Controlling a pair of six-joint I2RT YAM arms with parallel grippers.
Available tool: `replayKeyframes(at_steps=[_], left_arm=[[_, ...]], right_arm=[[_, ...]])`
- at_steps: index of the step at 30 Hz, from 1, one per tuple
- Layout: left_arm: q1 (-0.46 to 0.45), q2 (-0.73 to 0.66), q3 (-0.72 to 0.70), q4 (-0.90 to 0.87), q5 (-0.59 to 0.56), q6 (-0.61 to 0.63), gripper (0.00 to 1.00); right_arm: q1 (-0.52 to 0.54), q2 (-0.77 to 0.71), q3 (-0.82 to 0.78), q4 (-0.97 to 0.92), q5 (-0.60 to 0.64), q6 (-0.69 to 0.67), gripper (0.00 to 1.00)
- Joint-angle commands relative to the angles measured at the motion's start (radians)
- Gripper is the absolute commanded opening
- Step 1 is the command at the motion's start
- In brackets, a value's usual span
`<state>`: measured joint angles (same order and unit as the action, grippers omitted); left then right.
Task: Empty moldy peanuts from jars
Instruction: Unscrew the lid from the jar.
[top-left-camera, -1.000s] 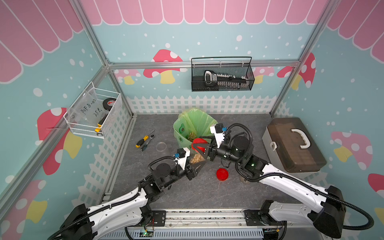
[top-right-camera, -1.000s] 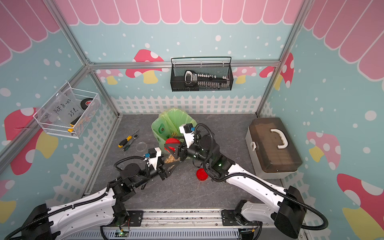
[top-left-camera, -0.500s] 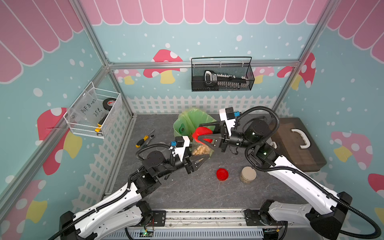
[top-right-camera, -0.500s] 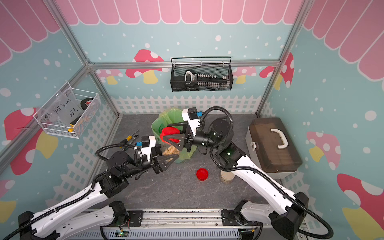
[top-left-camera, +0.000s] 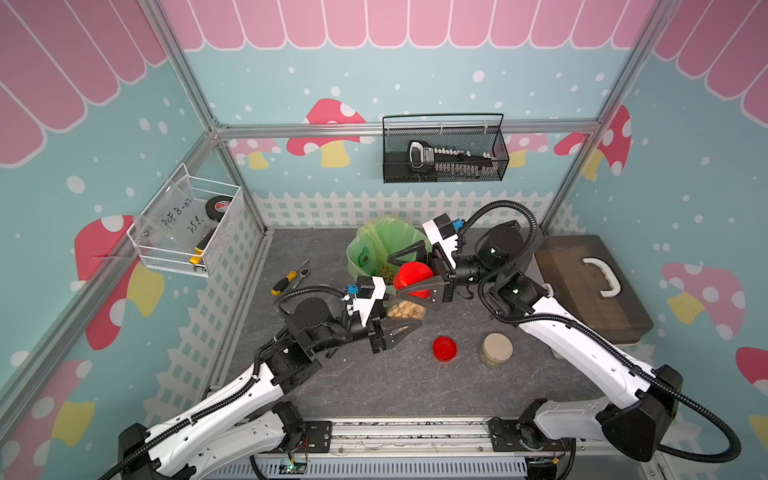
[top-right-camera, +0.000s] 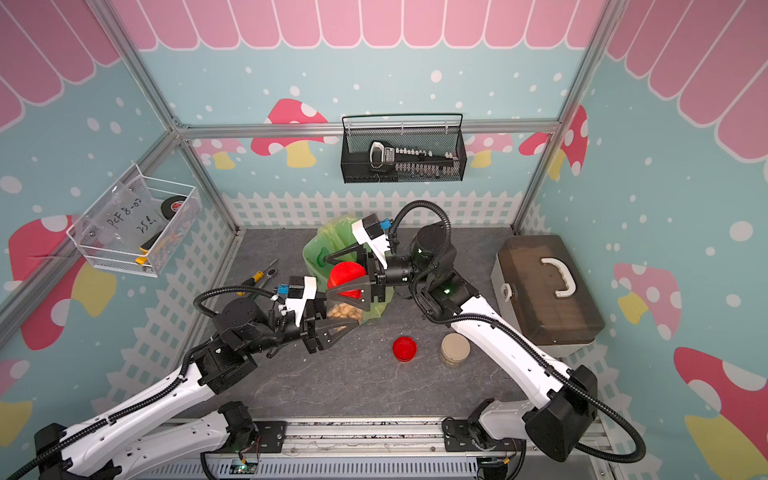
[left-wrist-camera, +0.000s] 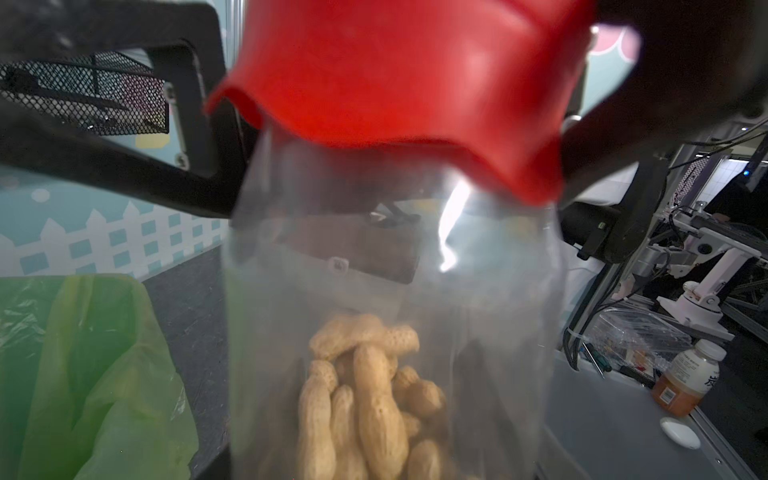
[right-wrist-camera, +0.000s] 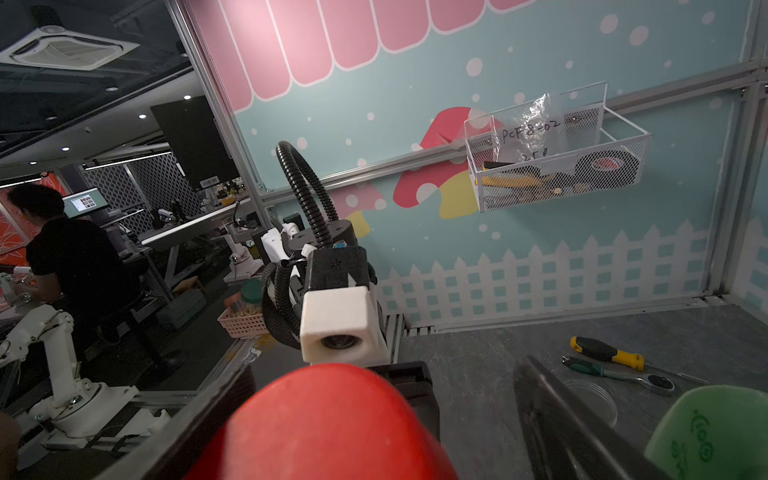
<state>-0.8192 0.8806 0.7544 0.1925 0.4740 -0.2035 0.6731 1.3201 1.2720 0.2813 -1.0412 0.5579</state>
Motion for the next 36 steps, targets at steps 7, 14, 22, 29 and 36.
replayKeyframes(at_steps=[7, 14, 22, 29, 36], left_arm=[[-0.009, -0.013, -0.050, 0.105, -0.135, 0.050, 0.41], [-0.009, -0.047, -0.106, 0.169, -0.261, 0.047, 0.40], [-0.009, -0.008, -0.145, 0.216, -0.377, 0.057, 0.39], [-0.011, 0.038, -0.188, 0.271, -0.513, 0.071, 0.38], [-0.013, 0.054, -0.241, 0.343, -0.621, 0.073, 0.38]], right_arm=[[-0.006, -0.058, -0.065, -0.122, 0.206, -0.082, 0.99], [-0.004, -0.161, -0.182, -0.126, 0.338, -0.103, 0.99], [-0.004, -0.209, -0.220, -0.149, 0.413, -0.144, 0.99], [0.028, -0.231, -0.275, -0.106, 0.542, -0.169, 0.95], [0.102, -0.223, -0.305, -0.046, 0.747, -0.204, 0.90]])
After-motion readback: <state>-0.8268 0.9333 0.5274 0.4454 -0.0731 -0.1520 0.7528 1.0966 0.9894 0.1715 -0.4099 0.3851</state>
